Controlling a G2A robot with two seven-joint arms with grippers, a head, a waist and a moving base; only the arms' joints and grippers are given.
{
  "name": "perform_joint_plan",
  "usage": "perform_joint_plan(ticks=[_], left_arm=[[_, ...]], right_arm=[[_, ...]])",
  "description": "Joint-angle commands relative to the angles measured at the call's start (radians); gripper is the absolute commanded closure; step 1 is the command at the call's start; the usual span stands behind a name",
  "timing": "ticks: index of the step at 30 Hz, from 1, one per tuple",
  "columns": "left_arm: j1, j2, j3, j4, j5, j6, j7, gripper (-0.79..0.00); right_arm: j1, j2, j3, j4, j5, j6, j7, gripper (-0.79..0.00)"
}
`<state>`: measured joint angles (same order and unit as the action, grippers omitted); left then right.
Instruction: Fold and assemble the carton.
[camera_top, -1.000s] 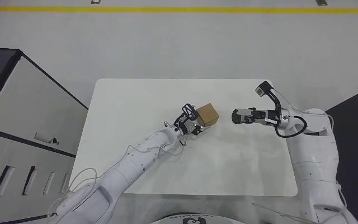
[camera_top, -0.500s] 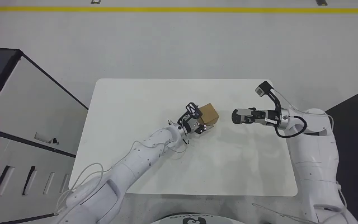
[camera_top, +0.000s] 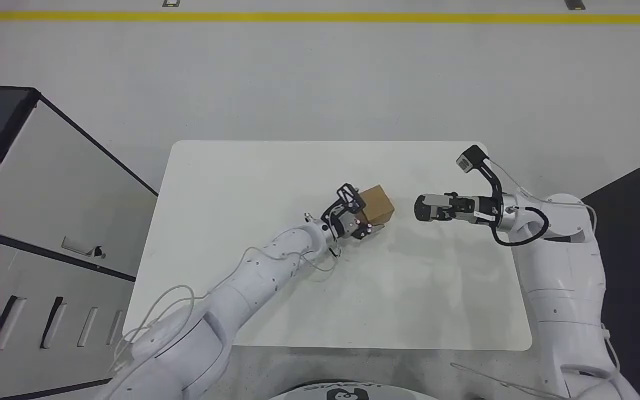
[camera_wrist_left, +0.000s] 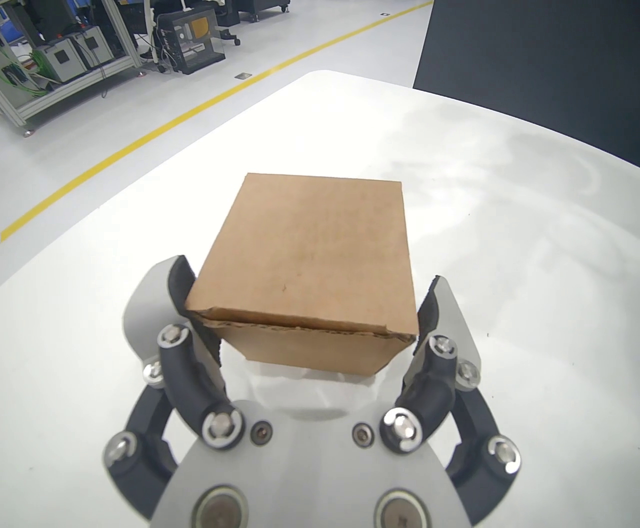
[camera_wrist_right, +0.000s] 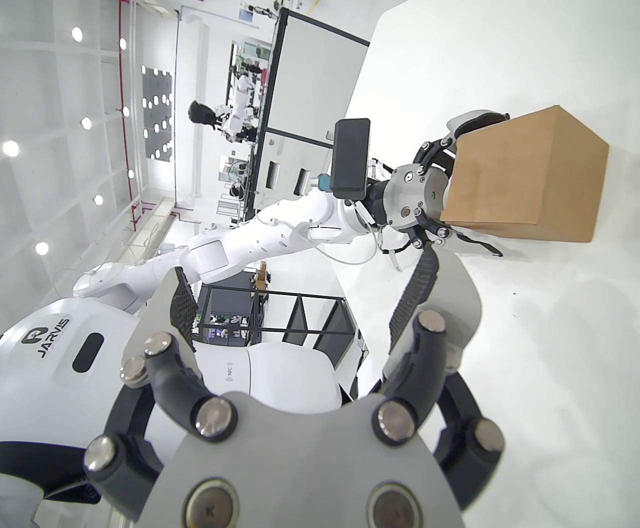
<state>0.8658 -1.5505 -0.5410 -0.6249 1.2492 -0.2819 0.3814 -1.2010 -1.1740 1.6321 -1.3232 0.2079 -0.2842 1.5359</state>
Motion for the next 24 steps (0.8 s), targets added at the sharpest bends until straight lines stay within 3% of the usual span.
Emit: perform_joint_plan(ticks=[1, 2, 3, 5, 8, 17, 24], left_arm=[[-0.003, -0.006, 0.001, 0.014, 0.004, 0.004, 0.007, -0.61], [-0.004, -0.009, 0.002, 0.019, 0.005, 0.004, 0.009, -0.539], [-0.005, -0.012, 0.002, 0.027, 0.007, 0.004, 0.014, -0.416], [-0.006, -0.017, 0.001, 0.037, 0.007, 0.004, 0.019, -0.299], [-0.008, -0.023, -0.001, 0.051, 0.007, 0.0, 0.032, 0.0], [0.003, -0.013, -0.028, 0.015, 0.022, -0.033, 0.053, 0.0], [0.052, 0.056, -0.1, -0.135, 0.071, -0.113, -0.045, 0.0]], right_arm=[[0.0, 0.0, 0.0, 0.0, 0.0, 0.0, 0.0, -0.785], [0.0, 0.0, 0.0, 0.0, 0.0, 0.0, 0.0, -0.785], [0.0, 0.0, 0.0, 0.0, 0.0, 0.0, 0.0, -0.785], [0.0, 0.0, 0.0, 0.0, 0.0, 0.0, 0.0, -0.785], [0.0, 0.0, 0.0, 0.0, 0.0, 0.0, 0.0, -0.785], [0.0, 0.0, 0.0, 0.0, 0.0, 0.0, 0.0, -0.785], [0.0, 0.0, 0.0, 0.0, 0.0, 0.0, 0.0, -0.785]])
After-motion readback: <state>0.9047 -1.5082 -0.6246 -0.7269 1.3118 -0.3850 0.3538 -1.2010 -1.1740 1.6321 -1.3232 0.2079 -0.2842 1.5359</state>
